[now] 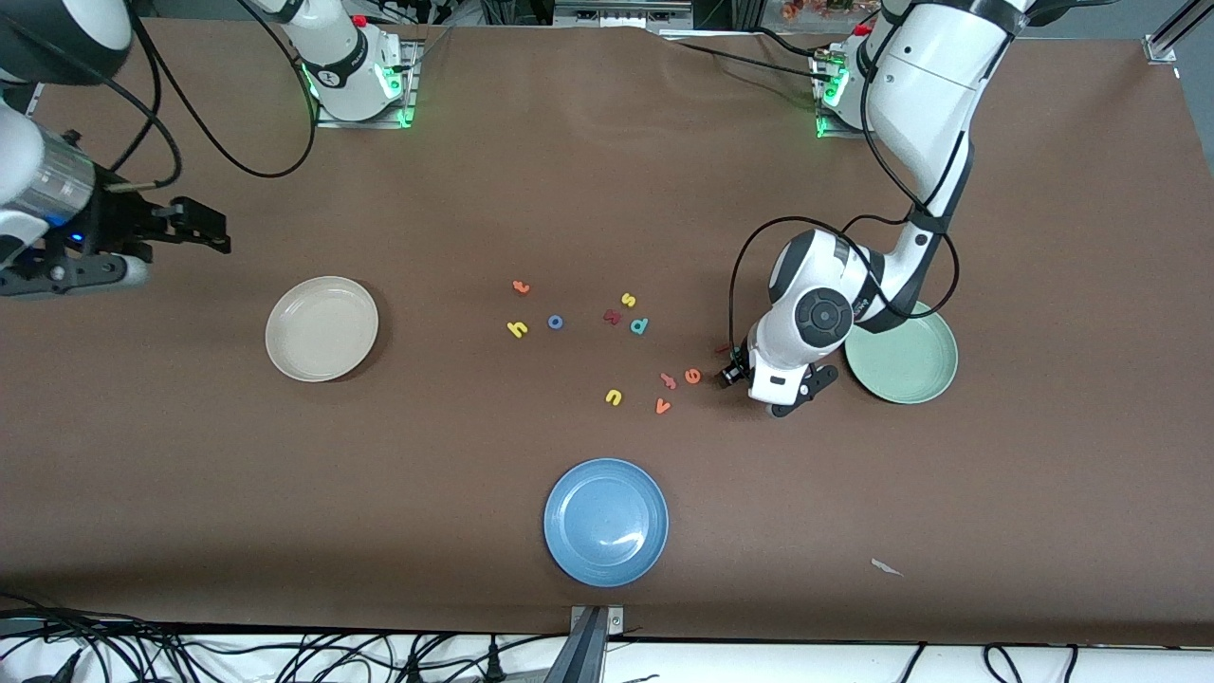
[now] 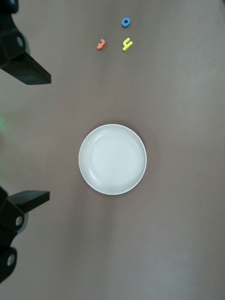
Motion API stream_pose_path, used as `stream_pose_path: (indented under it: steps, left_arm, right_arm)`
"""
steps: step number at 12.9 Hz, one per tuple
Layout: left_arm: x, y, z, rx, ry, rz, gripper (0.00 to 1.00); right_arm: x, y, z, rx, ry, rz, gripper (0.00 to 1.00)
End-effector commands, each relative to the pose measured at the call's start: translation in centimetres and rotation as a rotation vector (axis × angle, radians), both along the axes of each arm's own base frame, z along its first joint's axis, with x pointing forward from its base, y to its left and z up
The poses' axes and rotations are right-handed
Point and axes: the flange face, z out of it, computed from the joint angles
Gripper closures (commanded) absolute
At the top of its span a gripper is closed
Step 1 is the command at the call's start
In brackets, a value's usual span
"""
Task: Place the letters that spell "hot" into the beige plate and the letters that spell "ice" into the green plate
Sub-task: 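Grasp the teal letter with the left gripper while the right gripper approaches, then drop the teal letter into the green plate while the right gripper reaches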
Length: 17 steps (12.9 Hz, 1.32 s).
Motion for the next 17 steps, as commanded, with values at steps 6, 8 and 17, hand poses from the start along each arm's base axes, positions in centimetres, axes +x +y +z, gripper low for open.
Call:
stream_pose_path:
  steps: [6,8,17]
  left_arm:
    - [-1.6,-1.4,0.5,-0.011,0.004,0.017,0.42]
    - [-1.7,-1.3,0.1,-0.008,0.01,0.017,0.45]
    - [-1.5,-1.3,0.5,-0.006,0.004,0.002,0.96]
  right_arm:
    - [1.5,7.4,-3.7,-0.005,-0.001,-0.033,0.0]
    - [1.2,9.9,-5.3,0.005,-0.006,-0.001,0.0]
    - [-1.0,18.7,-12.4,0.038,-0.08,-0.069,0.0]
